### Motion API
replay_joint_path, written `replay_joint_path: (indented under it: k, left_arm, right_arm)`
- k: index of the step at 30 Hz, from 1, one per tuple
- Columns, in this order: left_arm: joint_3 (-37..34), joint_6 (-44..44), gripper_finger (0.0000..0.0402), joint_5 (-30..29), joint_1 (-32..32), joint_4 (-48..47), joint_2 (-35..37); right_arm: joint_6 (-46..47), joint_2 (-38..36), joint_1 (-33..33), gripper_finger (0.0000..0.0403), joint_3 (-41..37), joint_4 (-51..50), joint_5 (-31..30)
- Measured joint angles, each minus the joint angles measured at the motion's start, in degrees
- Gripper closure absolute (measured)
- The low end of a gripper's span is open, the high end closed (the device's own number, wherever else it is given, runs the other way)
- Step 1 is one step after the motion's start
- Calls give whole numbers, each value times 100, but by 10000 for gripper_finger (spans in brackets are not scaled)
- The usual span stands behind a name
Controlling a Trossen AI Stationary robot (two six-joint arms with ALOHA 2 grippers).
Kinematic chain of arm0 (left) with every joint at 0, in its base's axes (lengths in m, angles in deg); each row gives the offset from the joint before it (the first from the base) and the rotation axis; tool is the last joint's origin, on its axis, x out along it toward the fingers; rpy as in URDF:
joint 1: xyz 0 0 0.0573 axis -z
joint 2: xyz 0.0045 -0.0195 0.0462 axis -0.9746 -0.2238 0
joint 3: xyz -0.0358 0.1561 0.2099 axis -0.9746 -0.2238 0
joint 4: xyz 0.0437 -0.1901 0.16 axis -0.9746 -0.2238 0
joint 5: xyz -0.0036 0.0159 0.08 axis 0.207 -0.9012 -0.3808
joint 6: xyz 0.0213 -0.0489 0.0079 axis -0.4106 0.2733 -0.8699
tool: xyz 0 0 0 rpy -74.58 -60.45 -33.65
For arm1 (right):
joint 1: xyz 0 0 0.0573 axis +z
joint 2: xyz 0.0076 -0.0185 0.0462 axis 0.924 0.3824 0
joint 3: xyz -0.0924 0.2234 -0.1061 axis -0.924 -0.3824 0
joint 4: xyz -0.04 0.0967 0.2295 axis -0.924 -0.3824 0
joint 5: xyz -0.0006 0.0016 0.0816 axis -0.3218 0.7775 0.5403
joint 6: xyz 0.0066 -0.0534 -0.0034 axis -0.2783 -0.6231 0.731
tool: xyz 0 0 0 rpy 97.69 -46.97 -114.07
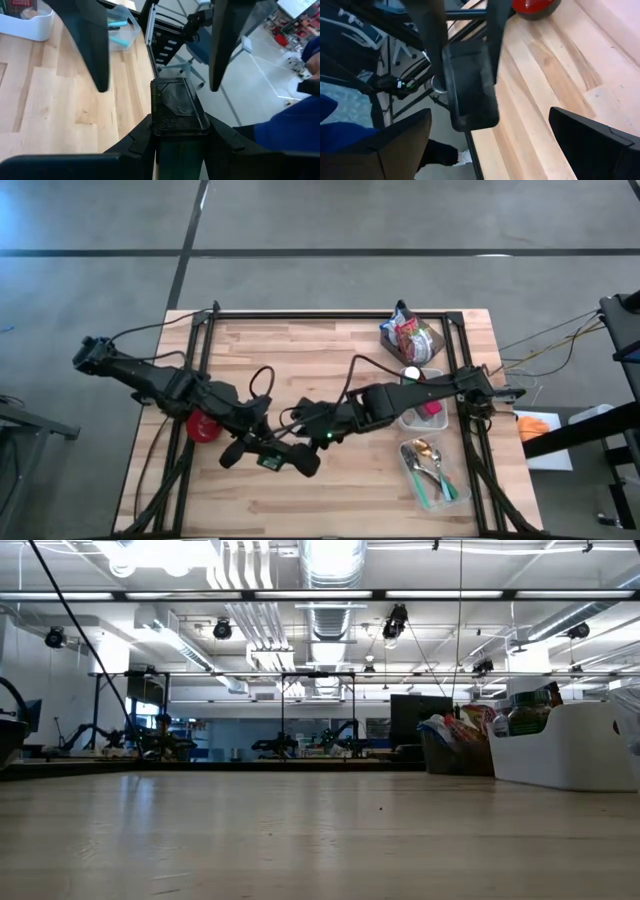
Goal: Pick & Place Food Item
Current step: Put the green seasoning can into the white bin
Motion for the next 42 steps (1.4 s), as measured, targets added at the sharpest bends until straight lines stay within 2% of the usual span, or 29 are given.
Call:
replay_joint_path:
  k: [16, 20, 27, 31, 40, 42]
  left_arm:
    - [0, 174, 287, 438, -376, 261, 4]
    - [0, 216, 287, 506, -406, 275, 4]
    - [-4, 221, 287, 501, -436, 273, 4]
    - [-8, 241, 287, 564, -434, 367, 4]
    - [-11, 421, 288, 700, -440, 503, 13]
    - [-11, 516, 277, 719, -440, 528, 13]
  right_arm:
    - [-264, 0, -57, 7, -16, 294, -171]
    - [-194, 0, -57, 57, -20, 296, -263]
    - [-201, 0, -55, 205, -24, 332, -236]
    - [-272, 0, -48, 273, -24, 362, -179]
    - [-116, -7, 0, 279, -31, 609, -225]
    - [-16, -7, 0, 279, -31, 624, -224]
